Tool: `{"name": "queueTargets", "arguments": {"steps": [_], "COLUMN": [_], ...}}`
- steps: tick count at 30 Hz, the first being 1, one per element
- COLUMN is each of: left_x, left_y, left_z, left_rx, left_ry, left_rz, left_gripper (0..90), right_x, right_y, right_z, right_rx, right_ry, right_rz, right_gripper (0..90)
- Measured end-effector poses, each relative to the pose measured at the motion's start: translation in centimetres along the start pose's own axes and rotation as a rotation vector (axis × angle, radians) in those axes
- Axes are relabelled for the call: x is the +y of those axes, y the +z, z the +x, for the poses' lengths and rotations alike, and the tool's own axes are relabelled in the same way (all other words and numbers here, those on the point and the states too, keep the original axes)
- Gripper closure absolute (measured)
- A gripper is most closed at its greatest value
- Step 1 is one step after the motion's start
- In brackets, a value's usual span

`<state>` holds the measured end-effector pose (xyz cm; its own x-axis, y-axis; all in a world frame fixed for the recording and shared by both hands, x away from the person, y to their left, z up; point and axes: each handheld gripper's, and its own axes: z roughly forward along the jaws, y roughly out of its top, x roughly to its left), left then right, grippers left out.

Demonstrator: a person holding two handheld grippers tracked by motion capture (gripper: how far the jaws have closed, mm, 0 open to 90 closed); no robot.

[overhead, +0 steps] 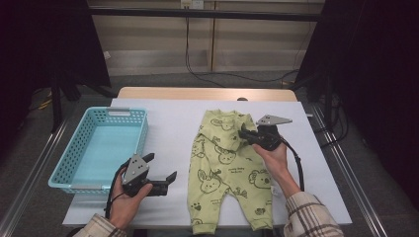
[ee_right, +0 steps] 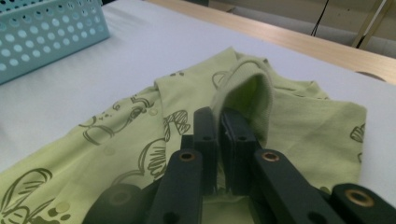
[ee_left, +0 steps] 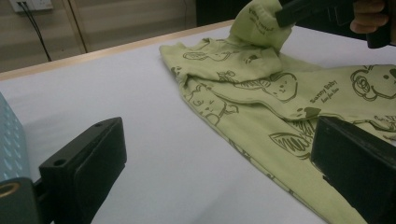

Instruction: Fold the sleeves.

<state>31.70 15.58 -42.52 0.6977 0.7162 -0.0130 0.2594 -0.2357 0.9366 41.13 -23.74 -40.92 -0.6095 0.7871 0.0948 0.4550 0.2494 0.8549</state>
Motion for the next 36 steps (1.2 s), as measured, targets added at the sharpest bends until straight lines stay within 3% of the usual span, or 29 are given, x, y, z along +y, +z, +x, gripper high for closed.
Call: {"name": "queueTargets", "arguments": {"steps": [11,14,17,23,32,36], "left_x": [0.0,0.0,0.0,0.0,0.0,0.0], "left_y": [0.0,0.0,0.0,0.1,-0.1,0.1], "left_z": [0.0,0.0,0.0,-0.1,0.0,-0.1], "left_rx": [-0.003,0.003,0.003,-0.004,0.007,0.001], "left_ry": [0.003,0.007,0.007,0.003,0.025,0.013], "left_rz": [0.01,0.011,0.011,0.013,0.022,0.018], "left_gripper": [3.5,3.5,3.5,3.5,3.5,3.5], "right_x": [-1.0,-1.0,-0.8,-1.0,-1.3,-1.3], "right_y": [1.5,1.6,1.8,2.5,3.0,3.0], "right_z": [0.6,0.8,1.0,1.3,1.6,1.7], "right_rx": [0.019,0.001,0.014,0.035,0.039,0.054], "right_ry": [-0.012,0.0,0.02,0.023,0.004,0.001], "right_rz": [0.062,0.045,0.025,0.036,0.056,0.057], "right_gripper": [85.2,84.6,85.8,86.8,76.2,70.0]}}
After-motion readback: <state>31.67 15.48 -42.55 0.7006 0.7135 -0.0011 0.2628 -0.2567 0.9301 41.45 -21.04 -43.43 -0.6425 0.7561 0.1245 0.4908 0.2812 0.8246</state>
